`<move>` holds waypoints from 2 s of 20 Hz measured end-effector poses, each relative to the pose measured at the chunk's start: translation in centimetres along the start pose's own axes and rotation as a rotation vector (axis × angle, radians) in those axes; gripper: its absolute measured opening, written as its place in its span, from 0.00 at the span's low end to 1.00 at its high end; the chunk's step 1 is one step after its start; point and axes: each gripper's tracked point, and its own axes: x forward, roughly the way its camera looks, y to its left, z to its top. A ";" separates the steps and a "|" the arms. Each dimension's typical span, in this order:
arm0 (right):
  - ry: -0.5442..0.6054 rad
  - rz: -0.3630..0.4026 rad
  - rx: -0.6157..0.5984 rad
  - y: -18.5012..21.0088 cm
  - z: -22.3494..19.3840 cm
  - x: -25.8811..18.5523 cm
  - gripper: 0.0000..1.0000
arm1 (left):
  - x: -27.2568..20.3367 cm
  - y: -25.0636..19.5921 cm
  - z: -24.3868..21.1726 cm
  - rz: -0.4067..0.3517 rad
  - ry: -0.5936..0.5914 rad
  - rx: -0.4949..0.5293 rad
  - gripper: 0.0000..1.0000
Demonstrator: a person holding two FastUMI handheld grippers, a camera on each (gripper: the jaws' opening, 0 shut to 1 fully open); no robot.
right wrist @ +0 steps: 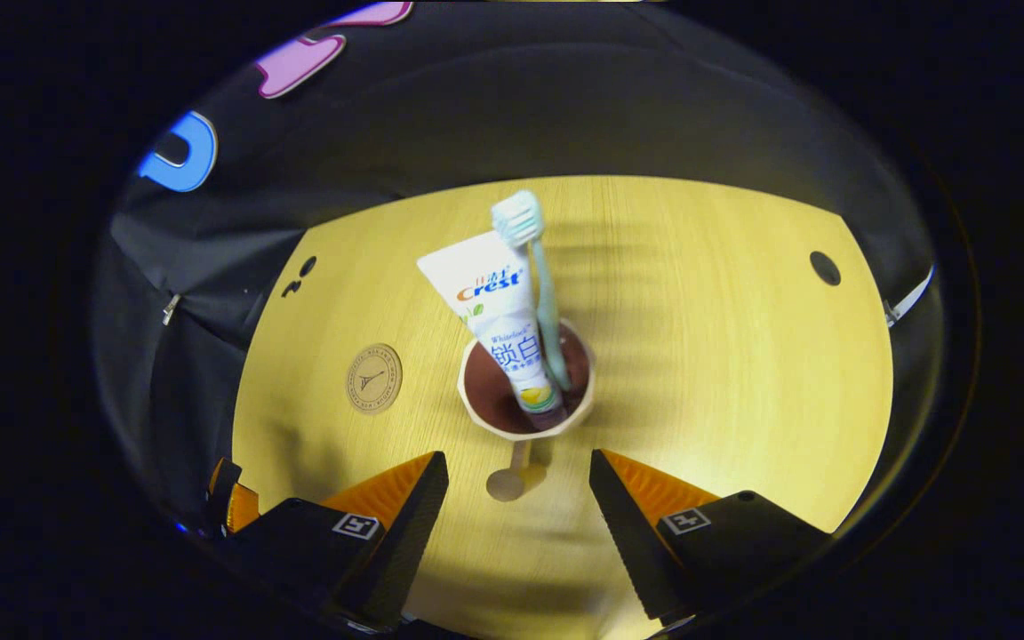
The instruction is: Put the toothbrush and toothpaste on the desktop into the cup, then pick up the cup and place it on the coaster on the desktop.
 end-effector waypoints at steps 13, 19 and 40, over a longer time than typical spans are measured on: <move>0.231 -0.060 -0.027 0.5 -2.3 5.7 0.95 | -3.0 6.2 -4.0 0.108 0.120 -0.072 0.98; 0.239 -0.082 -0.030 0.3 -2.4 6.2 0.60 | -2.6 4.5 -3.6 0.072 0.130 -0.047 0.98; 0.103 -0.128 -0.239 0.8 -1.2 4.9 0.24 | -3.5 2.0 -6.2 0.032 0.201 -0.013 0.98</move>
